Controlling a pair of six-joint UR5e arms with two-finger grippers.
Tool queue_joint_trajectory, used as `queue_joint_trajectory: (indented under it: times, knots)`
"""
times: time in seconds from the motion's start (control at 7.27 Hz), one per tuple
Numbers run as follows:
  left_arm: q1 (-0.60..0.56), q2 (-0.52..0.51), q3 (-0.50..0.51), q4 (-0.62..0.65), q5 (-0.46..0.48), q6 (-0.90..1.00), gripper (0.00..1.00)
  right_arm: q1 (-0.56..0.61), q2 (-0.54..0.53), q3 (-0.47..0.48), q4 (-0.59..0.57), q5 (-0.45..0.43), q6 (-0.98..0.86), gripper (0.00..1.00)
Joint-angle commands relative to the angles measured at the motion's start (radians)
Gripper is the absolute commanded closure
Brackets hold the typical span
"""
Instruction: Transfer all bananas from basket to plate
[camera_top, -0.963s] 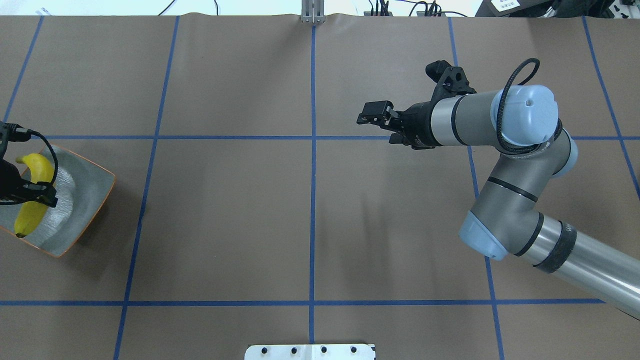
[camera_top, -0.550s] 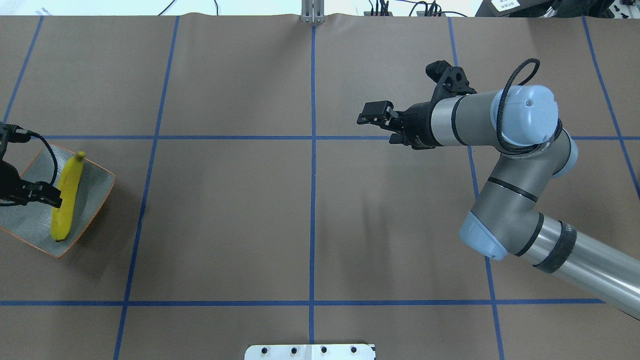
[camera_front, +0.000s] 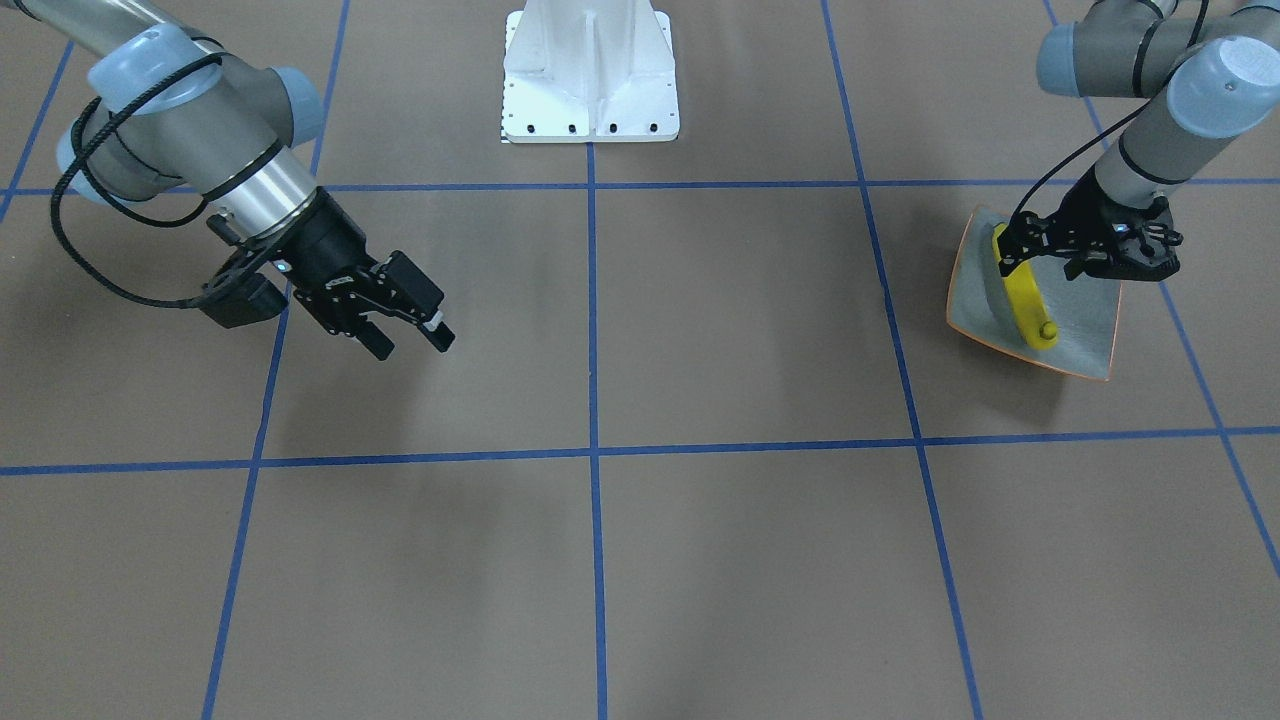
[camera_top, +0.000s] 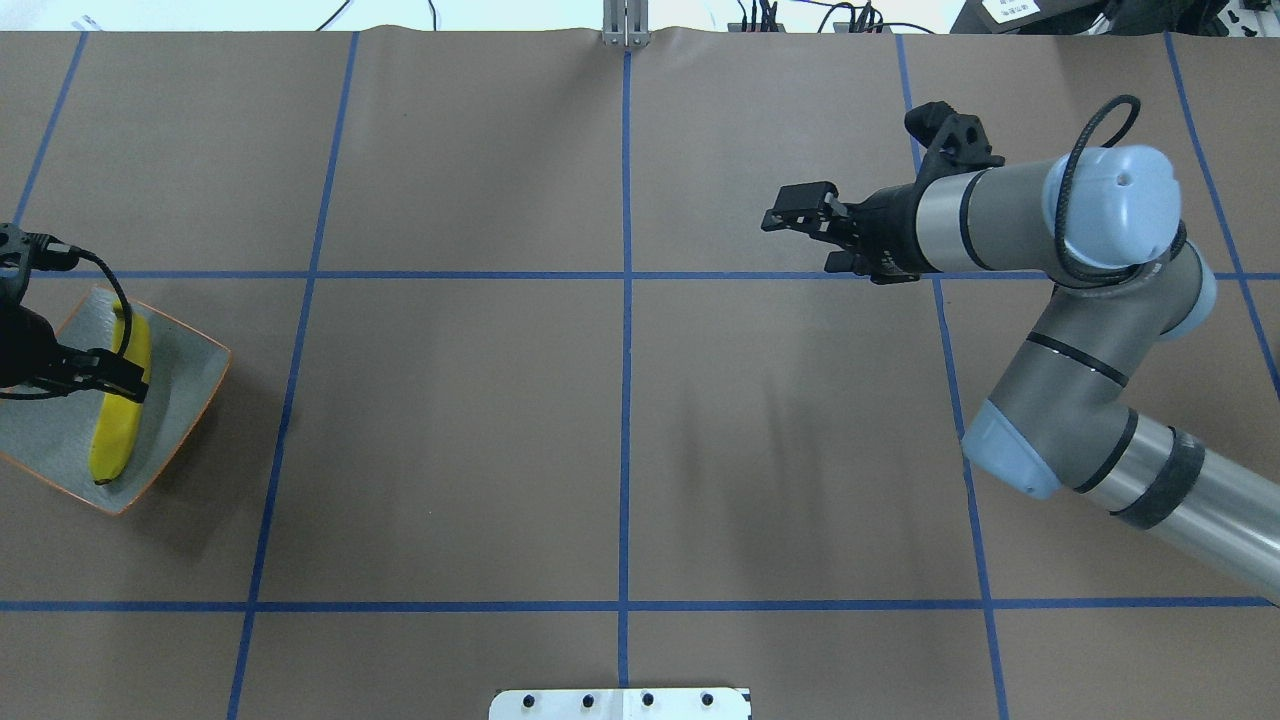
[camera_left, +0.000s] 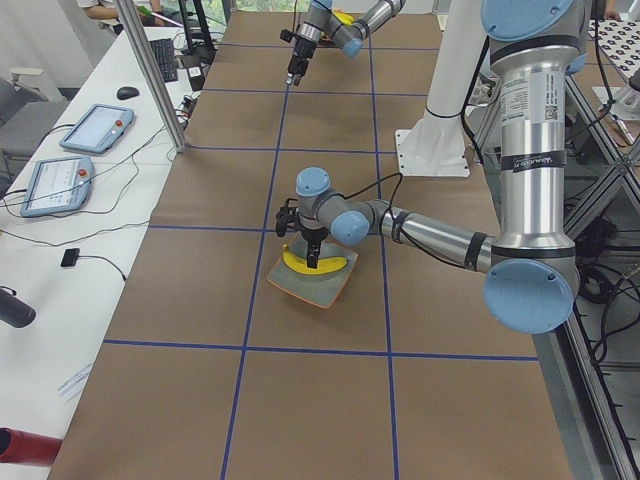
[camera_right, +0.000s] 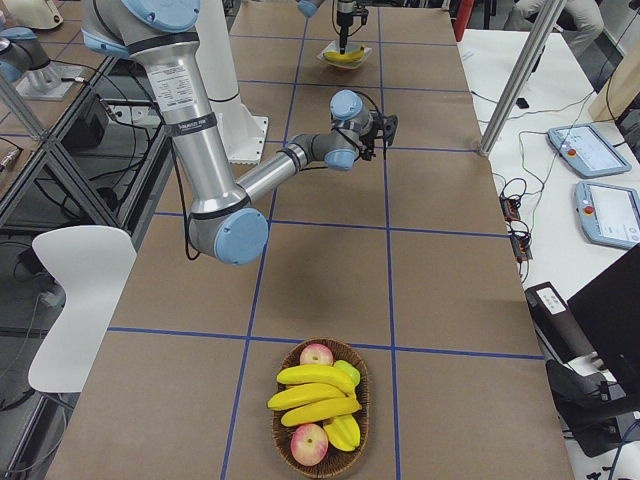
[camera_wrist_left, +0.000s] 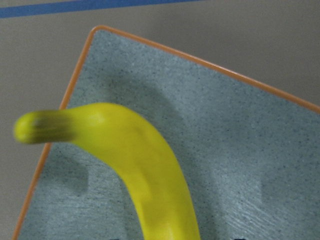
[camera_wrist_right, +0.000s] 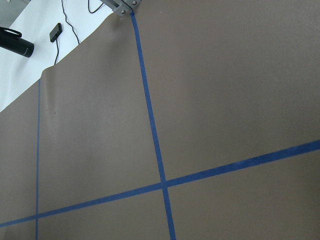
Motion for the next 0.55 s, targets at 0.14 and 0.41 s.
queue_joint_trajectory:
  times: [0.14, 0.41]
  knots:
    - [-0.003, -0.036, -0.005, 0.004, -0.049, -0.016, 0.08, 0.292, -0.248, -0.005, -0.003, 0.305, -0.410, 0.00]
    - [-0.003, -0.037, -0.002, 0.002, -0.052, -0.046, 0.08, 0.454, -0.423, -0.028, -0.020, 0.386, -0.678, 0.00]
